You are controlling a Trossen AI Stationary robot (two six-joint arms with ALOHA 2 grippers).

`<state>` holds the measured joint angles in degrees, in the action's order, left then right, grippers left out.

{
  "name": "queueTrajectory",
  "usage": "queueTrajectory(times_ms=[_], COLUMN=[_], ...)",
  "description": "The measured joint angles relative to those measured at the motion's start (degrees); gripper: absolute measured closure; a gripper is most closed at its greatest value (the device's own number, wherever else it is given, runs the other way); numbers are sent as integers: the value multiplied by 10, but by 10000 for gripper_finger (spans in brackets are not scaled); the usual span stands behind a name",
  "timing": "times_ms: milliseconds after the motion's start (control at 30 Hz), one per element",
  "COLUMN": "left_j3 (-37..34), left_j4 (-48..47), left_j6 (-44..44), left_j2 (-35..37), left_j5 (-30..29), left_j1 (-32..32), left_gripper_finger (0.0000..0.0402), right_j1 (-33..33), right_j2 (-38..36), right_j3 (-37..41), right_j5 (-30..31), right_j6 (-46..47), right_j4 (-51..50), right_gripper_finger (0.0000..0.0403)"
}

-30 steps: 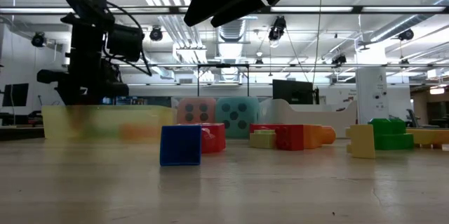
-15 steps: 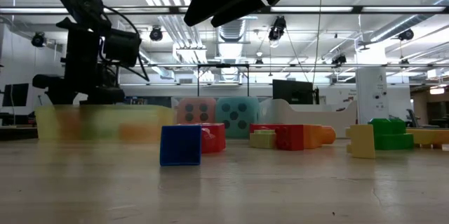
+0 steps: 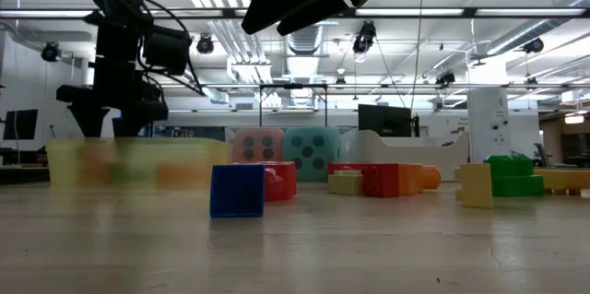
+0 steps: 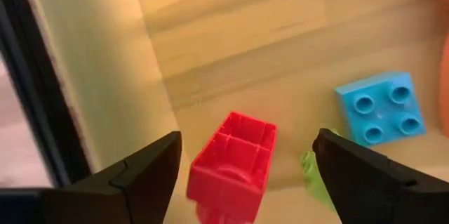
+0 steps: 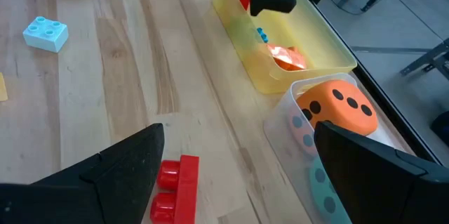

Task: Pick & Place Toys
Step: Put the light blue game piece into the yellow bin

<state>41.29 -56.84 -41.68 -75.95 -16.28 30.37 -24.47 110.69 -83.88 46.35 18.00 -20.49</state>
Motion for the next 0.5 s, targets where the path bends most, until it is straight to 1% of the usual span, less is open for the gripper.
queueTrajectory(times_ms=[167,267,500], left_j3=[37,61,119], left_j4=[-35,-73,-167], left_j6=[37,57,74], left_j2=[11,25,84], left_j5=[-2,-2,2], left_j1=[0,-1,-16], left_gripper_finger=[82,82,82], right_j1=[0,0,0], right_j2=[0,0,0], right_j3=[0,0,0], right_j5=[0,0,0], right_j6=[0,0,0], right_j4=[0,0,0], right_gripper_finger=[38,38,38])
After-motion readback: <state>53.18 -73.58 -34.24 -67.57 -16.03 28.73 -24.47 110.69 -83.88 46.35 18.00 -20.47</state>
